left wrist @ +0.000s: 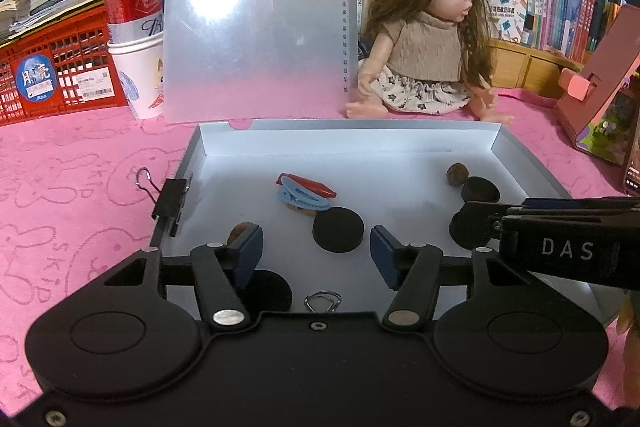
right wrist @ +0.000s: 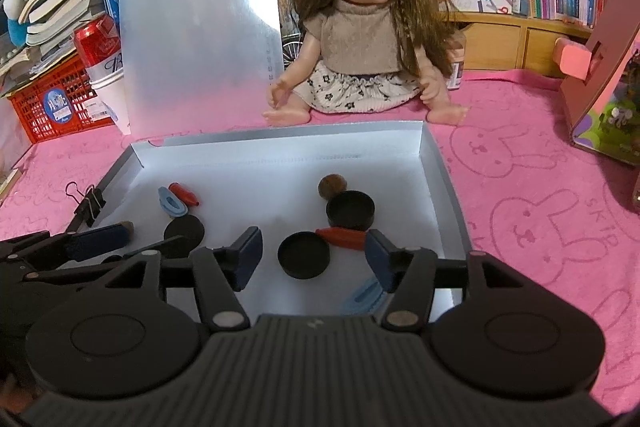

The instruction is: Organize rigid objects

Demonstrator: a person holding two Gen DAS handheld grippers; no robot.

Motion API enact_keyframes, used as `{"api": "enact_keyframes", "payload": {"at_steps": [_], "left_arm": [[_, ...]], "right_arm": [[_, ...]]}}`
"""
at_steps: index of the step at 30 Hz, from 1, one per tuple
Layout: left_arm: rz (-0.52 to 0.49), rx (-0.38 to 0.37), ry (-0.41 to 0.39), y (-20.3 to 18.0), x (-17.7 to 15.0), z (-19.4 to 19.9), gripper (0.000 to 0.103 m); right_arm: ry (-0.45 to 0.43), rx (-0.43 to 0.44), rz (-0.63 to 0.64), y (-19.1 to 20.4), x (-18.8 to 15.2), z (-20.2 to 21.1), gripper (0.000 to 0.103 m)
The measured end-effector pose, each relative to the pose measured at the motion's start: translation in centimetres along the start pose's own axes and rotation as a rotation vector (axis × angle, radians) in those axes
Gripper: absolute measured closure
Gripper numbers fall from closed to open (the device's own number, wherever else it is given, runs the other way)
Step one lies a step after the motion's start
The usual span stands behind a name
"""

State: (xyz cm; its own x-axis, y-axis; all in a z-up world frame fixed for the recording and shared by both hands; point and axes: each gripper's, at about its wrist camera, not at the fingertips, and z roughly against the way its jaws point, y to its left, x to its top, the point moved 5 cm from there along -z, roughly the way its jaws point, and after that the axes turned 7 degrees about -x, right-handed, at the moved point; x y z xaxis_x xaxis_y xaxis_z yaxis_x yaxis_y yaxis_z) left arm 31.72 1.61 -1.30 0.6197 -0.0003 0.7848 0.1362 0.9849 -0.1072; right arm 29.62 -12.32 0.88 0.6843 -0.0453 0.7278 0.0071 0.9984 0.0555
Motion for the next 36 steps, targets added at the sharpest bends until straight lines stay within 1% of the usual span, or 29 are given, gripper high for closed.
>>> {"api": "enact_keyframes", "payload": {"at_steps": [4, 6, 7, 8, 12, 14, 23, 31, 36], "left_arm": [[0.014, 0.010, -0.011, 0.3, 0.2, 0.8, 0.037], [0.017, 0.023, -0.024, 0.5, 0.2, 1.3, 0.031], [0.019, 0.038, -0.031, 0.6, 0.3, 1.7, 0.025], [0.021, 0.053, -0.039, 0.7, 0.4, 2.0, 0.022], [0.015, 0.049, -0.066, 0.8, 0.7, 3.6, 0.022], [0.019, 0.049, -0.072, 0.9, 0.8, 4.4, 0.020], [0.024, 0.048, -0.120, 0.9, 0.9, 8.3, 0.017], [0.029, 0.047, -0.140, 0.4, 0.3, 11.9, 0.017], [0.031, 0.039, -0.145, 0.2, -0.3, 13.5, 0.017]], "right_arm": [[-0.020, -0.011, 0.002, -0.1, 0.2, 0.7, 0.025], [-0.034, -0.018, 0.005, -0.1, 0.4, 1.2, 0.021], [-0.044, -0.023, 0.006, -0.1, 0.4, 1.5, 0.020], [-0.055, -0.026, 0.008, -0.1, 0.5, 1.8, 0.019], [-0.100, -0.035, 0.031, 0.1, 0.8, 3.3, 0.015], [-0.120, -0.038, 0.039, 0.2, 1.0, 4.1, 0.014], [-0.178, -0.030, 0.042, 0.7, 1.0, 7.5, 0.008], [-0.226, -0.024, 0.051, 0.9, 0.6, 10.8, 0.006], [-0.263, -0.033, 0.068, 1.0, 0.1, 12.4, 0.003]]}}
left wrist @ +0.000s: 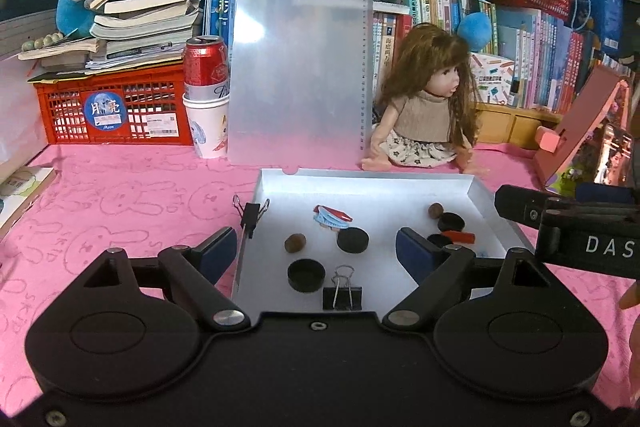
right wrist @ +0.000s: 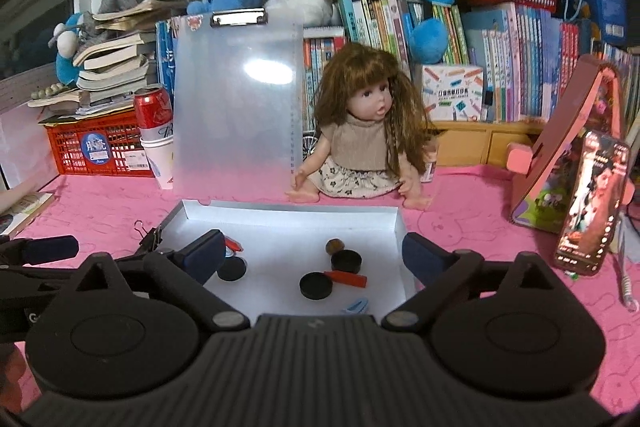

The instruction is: Organize rigid objects

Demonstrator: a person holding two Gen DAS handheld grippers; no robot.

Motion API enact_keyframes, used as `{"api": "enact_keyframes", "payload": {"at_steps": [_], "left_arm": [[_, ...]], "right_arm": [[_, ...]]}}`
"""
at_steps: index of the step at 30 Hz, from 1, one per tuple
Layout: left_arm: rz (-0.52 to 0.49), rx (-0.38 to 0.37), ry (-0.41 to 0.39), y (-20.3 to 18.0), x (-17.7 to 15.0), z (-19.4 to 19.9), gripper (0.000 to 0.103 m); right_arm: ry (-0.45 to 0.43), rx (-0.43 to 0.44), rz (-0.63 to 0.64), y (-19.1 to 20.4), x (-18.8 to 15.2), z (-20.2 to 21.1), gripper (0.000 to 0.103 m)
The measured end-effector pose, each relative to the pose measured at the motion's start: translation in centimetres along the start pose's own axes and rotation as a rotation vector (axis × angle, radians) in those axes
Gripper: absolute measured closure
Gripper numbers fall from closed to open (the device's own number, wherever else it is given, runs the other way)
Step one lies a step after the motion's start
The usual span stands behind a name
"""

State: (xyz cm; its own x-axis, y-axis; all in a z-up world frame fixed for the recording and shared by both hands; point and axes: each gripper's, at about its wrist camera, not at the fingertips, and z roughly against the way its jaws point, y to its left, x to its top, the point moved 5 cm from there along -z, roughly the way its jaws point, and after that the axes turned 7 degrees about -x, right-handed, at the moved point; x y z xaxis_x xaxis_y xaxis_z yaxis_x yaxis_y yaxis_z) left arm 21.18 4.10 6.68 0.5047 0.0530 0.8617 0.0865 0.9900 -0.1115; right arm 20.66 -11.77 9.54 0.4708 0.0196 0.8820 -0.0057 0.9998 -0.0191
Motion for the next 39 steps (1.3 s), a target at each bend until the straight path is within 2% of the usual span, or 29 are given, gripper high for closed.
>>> {"api": "enact_keyframes", "payload": {"at_steps": [10, 16, 28, 39], "left_arm": [[-0.008, -0.021, 0.023, -0.8, -2.8, 1.5, 0.016], [-0.051, 0.011, 0.014, -1.0, -4.8, 1.6, 0.015], [-0.012, 0.037, 0.104, 0.3, -9.1, -0.2, 0.015], [0.004, 0.067, 0.112, 1.5, -11.0, -0.6, 0.015]], "right_arm": [[-0.033, 0.013, 0.039, 0.8, -1.9, 2.4, 0.001], [-0.026, 0.000, 0.065, 0.7, -3.8, 2.6, 0.001], [0.071, -0.016, 0.048, -0.1, -8.3, 1.1, 0.001], [0.133, -0.037, 0.019, -0.5, -11.0, -0.5, 0.000]]}}
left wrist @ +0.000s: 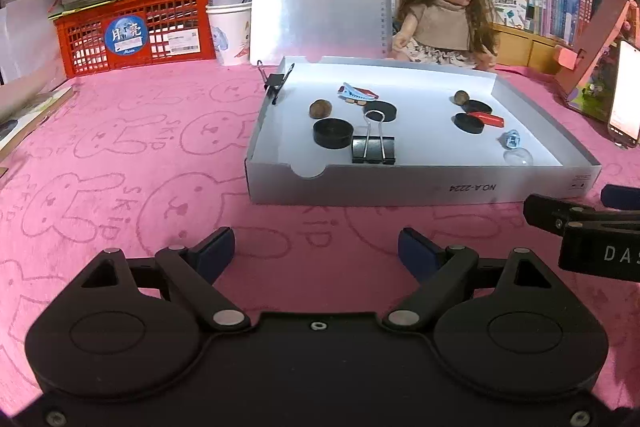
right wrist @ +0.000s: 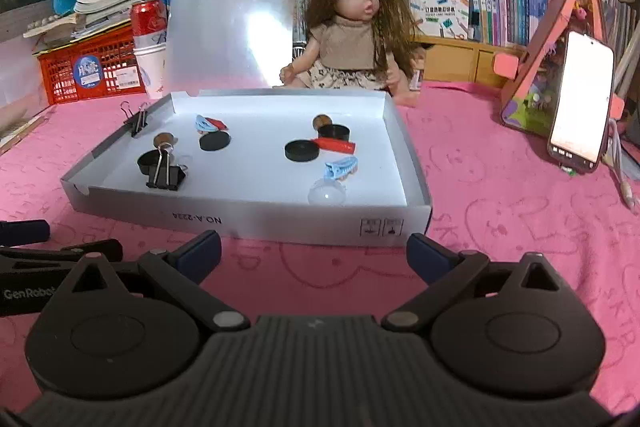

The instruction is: Organize rigid objects

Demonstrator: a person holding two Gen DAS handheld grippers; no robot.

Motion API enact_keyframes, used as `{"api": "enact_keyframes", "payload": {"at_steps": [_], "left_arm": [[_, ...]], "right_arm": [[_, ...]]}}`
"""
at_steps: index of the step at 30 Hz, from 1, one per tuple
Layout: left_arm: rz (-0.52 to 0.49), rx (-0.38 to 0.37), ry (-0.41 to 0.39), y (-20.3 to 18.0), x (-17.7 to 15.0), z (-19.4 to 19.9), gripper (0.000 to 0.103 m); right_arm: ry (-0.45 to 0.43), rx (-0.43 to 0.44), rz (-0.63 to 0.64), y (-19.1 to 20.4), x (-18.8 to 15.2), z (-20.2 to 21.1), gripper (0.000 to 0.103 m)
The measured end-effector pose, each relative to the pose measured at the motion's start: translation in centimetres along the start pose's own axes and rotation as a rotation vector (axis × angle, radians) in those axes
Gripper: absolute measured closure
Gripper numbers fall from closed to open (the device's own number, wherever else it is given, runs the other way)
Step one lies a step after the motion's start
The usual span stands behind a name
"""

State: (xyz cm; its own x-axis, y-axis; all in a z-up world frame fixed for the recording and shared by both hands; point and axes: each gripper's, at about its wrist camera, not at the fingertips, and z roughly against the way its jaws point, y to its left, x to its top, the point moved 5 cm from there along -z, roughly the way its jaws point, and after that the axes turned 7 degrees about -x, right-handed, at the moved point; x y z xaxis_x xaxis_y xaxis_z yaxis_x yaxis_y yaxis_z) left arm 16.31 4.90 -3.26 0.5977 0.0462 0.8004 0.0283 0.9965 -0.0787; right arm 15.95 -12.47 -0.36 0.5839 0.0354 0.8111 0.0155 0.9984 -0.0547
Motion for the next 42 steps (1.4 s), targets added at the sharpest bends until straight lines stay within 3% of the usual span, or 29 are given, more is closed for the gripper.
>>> {"api": "enact_keyframes", "payload": {"at_steps": [9, 20, 23, 31, 42], "left_arm": [[-0.007, 0.016, -0.025, 0.0, -0.2, -0.2, 0.012], [-0.005, 0.006, -0.027, 0.0, -0.4, -0.4, 0.007], [-0.003, -0.014, -0.022, 0.0, -0.4, -0.4, 0.000], [-0.017, -0.006, -0.014, -0.2, -0.4, -0.6, 0.000], [-0.017, -0.007, -0.015, -0.1, -0.4, -0.6, 0.000]], "right_arm": [[0.061, 0.005, -0.022, -0.3, -1.1, -1.2, 0.000], [0.066, -0.011, 0.007, 0.2, -1.2, -1.3, 0.000], [0.066, -0.011, 0.006, 0.2, -1.2, -1.3, 0.000], [0.048, 0.039, -0.070, -0.8, -1.1, -1.0, 0.000], [0.063, 0.000, -0.013, -0.1, -1.2, -1.2, 0.000]]}}
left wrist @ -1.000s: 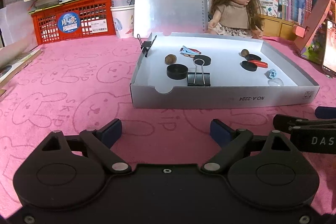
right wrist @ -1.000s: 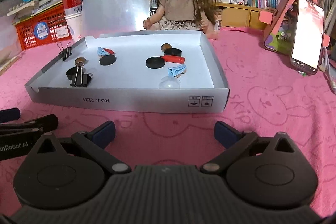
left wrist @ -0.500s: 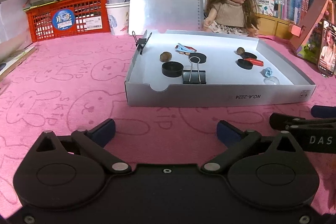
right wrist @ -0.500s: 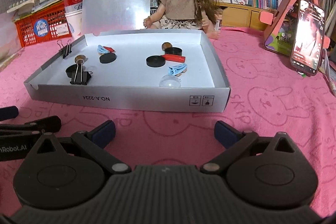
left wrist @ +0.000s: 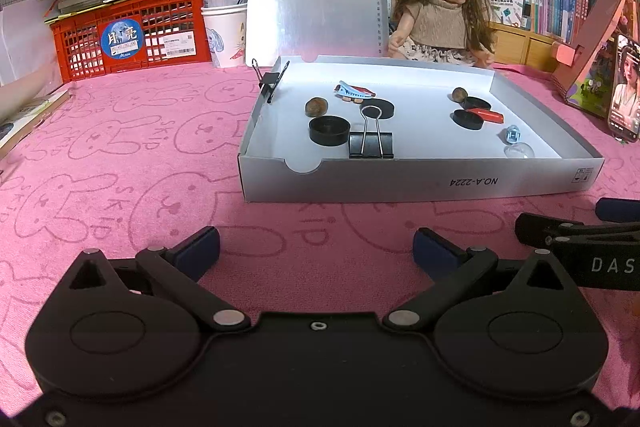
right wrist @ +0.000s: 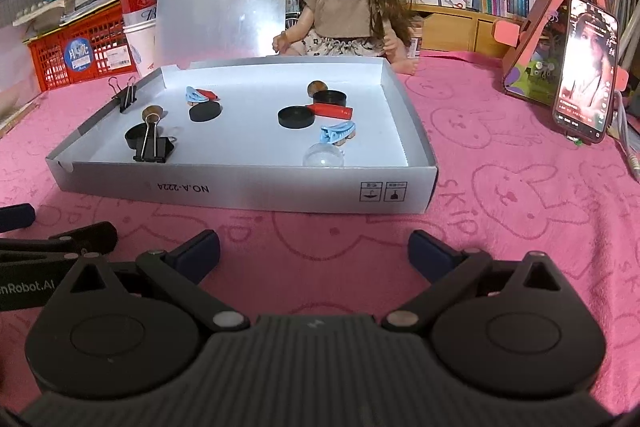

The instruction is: Organize rigid objects

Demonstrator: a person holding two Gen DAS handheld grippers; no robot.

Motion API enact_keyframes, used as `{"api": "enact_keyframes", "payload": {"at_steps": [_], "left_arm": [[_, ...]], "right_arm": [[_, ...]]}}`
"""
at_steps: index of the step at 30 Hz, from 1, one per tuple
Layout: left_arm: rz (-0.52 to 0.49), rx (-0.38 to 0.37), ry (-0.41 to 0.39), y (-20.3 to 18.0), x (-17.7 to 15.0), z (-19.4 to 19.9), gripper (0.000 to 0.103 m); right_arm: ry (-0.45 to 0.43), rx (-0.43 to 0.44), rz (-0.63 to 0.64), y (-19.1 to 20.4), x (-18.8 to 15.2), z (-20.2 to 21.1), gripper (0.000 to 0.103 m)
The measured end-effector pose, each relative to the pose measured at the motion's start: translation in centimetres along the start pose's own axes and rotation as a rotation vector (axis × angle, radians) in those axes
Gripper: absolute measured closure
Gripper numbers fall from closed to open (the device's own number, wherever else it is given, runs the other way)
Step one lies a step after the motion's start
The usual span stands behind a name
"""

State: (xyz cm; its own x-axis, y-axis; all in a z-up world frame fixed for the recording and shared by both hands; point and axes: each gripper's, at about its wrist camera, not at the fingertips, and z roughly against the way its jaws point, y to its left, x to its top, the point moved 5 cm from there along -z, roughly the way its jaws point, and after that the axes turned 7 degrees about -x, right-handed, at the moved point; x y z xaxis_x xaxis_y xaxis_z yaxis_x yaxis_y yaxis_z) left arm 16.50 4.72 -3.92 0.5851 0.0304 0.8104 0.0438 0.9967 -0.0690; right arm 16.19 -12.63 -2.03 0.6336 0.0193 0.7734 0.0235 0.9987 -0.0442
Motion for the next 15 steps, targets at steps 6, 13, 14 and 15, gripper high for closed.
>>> {"api": "enact_keyframes", "payload": {"at_steps": [6, 13, 14, 15], "left_arm": [[0.000, 0.000, 0.000, -0.03, 0.00, 0.00, 0.000], [-0.002, 0.001, 0.001, -0.08, 0.01, -0.03, 0.000], [-0.003, 0.002, 0.002, -0.08, 0.00, -0.03, 0.000], [-0.003, 0.002, 0.002, -0.07, 0.01, -0.04, 0.000]], "right_arm": [[0.004, -0.012, 0.017, 0.25, -0.01, -0.07, 0.000], [0.004, -0.012, 0.016, 0.33, -0.01, -0.08, 0.000], [0.004, -0.012, 0.016, 0.34, -0.01, -0.09, 0.000], [0.004, -0.012, 0.016, 0.31, -0.02, -0.08, 0.000]]}}
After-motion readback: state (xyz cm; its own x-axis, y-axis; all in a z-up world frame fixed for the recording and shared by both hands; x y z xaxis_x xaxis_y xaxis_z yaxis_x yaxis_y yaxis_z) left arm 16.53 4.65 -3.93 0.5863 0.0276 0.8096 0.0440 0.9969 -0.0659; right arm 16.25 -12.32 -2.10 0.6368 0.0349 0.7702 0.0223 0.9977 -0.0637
